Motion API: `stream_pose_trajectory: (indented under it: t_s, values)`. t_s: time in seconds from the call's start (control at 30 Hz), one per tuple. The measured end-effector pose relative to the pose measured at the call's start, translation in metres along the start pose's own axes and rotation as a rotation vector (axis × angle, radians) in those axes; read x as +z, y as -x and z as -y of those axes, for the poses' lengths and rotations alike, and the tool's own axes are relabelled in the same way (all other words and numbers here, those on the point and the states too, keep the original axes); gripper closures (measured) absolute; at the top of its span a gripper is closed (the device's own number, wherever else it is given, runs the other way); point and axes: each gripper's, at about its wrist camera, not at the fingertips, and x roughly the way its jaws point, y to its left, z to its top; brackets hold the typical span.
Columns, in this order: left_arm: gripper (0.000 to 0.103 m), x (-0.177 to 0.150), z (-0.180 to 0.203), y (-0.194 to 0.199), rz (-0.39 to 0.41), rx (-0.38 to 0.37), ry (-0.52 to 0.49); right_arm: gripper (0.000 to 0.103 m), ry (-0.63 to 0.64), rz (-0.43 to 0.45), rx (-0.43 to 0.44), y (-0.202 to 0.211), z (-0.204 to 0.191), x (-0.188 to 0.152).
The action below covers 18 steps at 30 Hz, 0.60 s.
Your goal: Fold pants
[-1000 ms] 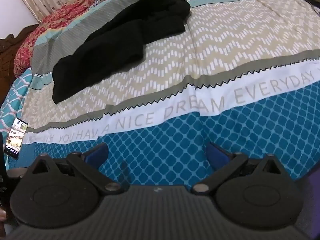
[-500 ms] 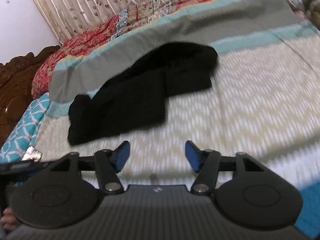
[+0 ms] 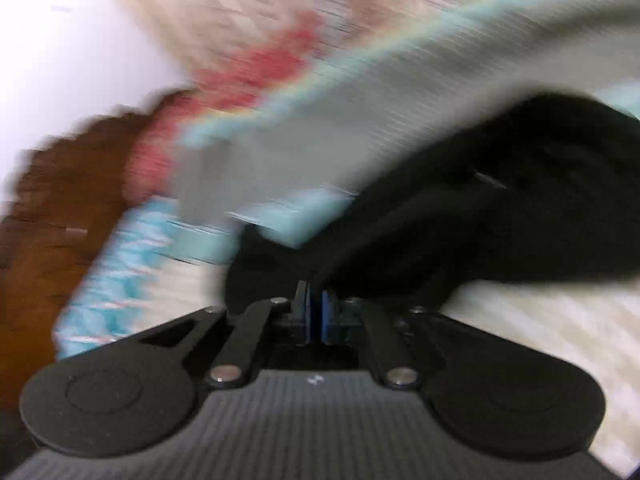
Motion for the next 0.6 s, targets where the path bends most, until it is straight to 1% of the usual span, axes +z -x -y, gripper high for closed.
stream_pose_trajectory:
  t_s: [0.03, 0.07, 0.1, 0.13, 0.17, 0.23, 0.27, 0.33, 0.37, 0.4, 0.47, 0.5, 0.53, 0.6]
  values:
    - [0.014, 0.000, 0.007, -0.005, -0.010, -0.010, -0.016, 0.079, -0.009, 0.000, 0.074, 0.001, -0.008, 0.009]
    - [0.014, 0.000, 0.015, -0.009, -0.017, -0.021, -0.035, 0.054, -0.018, -0.013, 0.122, 0.002, -0.012, 0.016]
    - [0.014, 0.001, 0.026, -0.014, -0.019, -0.035, -0.057, 0.040, -0.017, -0.031, 0.156, 0.004, -0.012, 0.023]
    - [0.015, 0.002, 0.036, -0.018, -0.018, -0.045, -0.080, 0.040, 0.001, -0.033, 0.159, 0.010, -0.010, 0.029]
    - [0.016, 0.006, 0.043, -0.022, -0.023, -0.052, -0.097, 0.040, 0.038, -0.007, 0.129, 0.023, -0.006, 0.034]
    - [0.016, 0.013, 0.063, -0.034, -0.034, -0.089, -0.130, 0.040, 0.108, 0.076, 0.048, 0.053, 0.013, 0.041]
    - [0.016, 0.016, 0.071, -0.041, -0.037, -0.107, -0.140, 0.040, 0.113, 0.130, -0.022, 0.070, 0.030, 0.045]
    - [0.016, 0.025, 0.091, -0.057, -0.039, -0.138, -0.148, 0.039, 0.049, 0.207, -0.184, 0.094, 0.072, 0.055]
    - [0.016, 0.029, 0.099, -0.066, -0.040, -0.145, -0.144, 0.038, 0.006, 0.226, -0.258, 0.103, 0.094, 0.061]
    - [0.016, 0.034, 0.108, -0.076, -0.043, -0.148, -0.137, 0.038, -0.029, 0.234, -0.313, 0.108, 0.114, 0.065]
    - [0.016, 0.040, 0.120, -0.092, -0.066, -0.145, -0.115, 0.037, -0.091, 0.205, -0.391, 0.109, 0.148, 0.073]
    - [0.017, 0.043, 0.118, -0.098, -0.089, -0.148, -0.095, 0.037, -0.125, 0.173, -0.395, 0.106, 0.161, 0.074]
    - [0.017, 0.043, 0.119, -0.101, -0.100, -0.158, -0.079, 0.037, -0.152, 0.142, -0.381, 0.100, 0.170, 0.072]
    - [0.017, 0.042, 0.120, -0.101, -0.099, -0.159, -0.078, 0.038, -0.180, 0.084, -0.365, 0.085, 0.181, 0.066]
